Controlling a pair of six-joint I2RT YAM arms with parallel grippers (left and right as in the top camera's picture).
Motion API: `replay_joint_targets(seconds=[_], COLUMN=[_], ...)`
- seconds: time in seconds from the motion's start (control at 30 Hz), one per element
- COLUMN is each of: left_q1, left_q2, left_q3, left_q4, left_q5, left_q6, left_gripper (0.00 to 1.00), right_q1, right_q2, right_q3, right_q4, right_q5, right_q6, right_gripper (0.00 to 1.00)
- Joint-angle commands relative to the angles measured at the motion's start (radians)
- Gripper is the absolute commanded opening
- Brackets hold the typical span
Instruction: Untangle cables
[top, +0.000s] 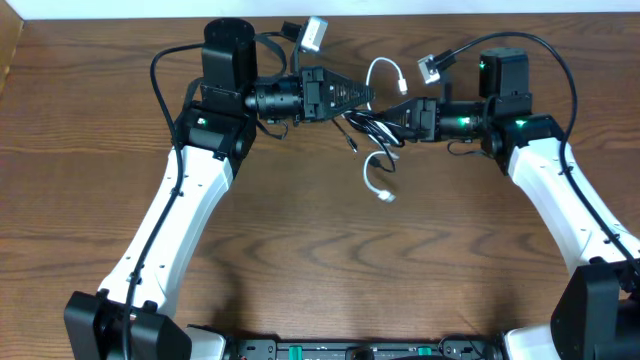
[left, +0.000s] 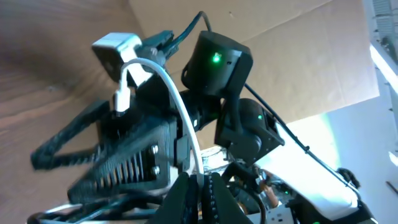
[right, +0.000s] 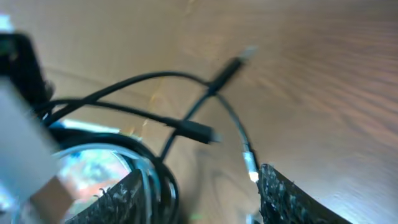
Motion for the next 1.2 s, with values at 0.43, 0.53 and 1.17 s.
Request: replay_joint_targets(seconds=[0.43, 0.53, 1.17], left_q1=[-0.001, 0.006, 0.128], left_q2=[0.015, 0.015, 0.026], left_q3=[0.006, 0.006, -0.002], left_q4=[0.024, 0.034, -0.519], left_q5=[0.033, 0.034, -0.269], left_q6=[0.03, 0.014, 0.472], left_gripper=[0.07, 0.08, 0.07], right_q1=[0.085, 0.12, 0.05], right_q2=[-0.006, 0.003, 0.007], right_q3=[0.005, 0.005, 0.004], right_q4=[-0.106, -0.183, -0.45], right_q5=[-0.088, 0.1, 0.843], right_q6=[-0.04, -0.002, 0.043], right_gripper=[0.49, 0.4, 0.01])
